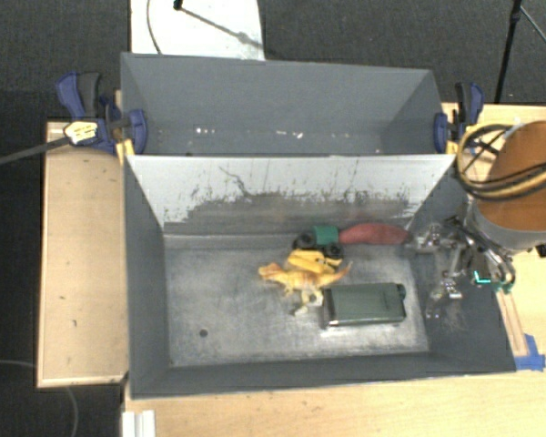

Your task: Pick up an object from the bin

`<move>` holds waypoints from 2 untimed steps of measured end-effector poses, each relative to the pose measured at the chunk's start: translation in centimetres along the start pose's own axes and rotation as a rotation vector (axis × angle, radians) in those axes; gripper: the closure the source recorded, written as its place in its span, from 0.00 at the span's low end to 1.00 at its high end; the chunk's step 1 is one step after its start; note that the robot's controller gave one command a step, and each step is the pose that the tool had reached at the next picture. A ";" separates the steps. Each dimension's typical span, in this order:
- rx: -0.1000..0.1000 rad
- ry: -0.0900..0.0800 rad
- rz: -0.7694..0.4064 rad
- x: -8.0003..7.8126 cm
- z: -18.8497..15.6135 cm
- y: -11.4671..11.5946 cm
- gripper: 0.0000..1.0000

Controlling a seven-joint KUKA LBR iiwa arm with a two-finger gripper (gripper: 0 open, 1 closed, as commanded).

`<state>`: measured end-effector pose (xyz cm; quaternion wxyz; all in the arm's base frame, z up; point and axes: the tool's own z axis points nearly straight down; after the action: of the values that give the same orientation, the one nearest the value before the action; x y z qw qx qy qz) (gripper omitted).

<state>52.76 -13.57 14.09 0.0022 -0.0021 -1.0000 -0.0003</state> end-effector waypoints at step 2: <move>0.002 -0.010 -0.051 2.2 5.0 6.4 0.00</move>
Offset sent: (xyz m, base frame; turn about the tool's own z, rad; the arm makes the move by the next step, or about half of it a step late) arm -0.0315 0.0894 -0.0709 -0.0726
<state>50.58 -7.17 9.09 -0.0030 0.0232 -0.9997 0.0006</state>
